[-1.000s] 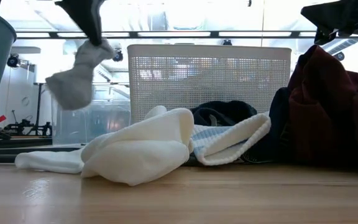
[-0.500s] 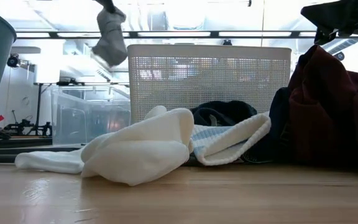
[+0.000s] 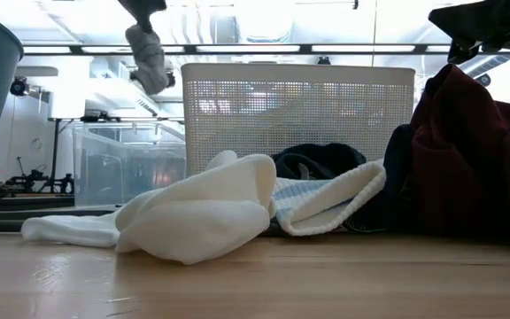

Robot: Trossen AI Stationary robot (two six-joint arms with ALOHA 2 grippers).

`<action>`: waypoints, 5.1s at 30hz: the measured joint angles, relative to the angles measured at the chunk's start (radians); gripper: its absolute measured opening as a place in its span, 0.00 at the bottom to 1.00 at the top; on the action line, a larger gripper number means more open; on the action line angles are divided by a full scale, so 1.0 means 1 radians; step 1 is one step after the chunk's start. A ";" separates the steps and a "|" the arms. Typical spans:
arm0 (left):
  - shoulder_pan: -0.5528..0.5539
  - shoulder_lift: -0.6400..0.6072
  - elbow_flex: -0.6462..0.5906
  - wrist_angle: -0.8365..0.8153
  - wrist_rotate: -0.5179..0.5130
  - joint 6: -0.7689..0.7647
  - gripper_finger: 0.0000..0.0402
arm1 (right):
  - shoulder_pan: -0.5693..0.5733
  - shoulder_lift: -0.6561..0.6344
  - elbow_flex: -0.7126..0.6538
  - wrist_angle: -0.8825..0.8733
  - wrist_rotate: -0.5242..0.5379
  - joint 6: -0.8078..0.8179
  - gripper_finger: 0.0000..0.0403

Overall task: Pick & Place Cloths
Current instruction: Put the gray sock into the transparent bin, then put the right white sock into the transparent bin

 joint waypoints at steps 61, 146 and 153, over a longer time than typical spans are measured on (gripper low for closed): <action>-0.011 0.072 -0.065 0.238 0.190 0.231 0.38 | 0.000 0.000 0.000 0.000 0.000 0.000 0.02; -0.462 0.422 -0.119 0.904 0.475 0.681 0.03 | 0.000 0.002 0.000 0.000 0.000 0.000 0.02; -0.529 0.252 -0.113 0.794 0.419 0.617 0.03 | 0.000 0.000 0.000 0.000 0.000 0.000 0.02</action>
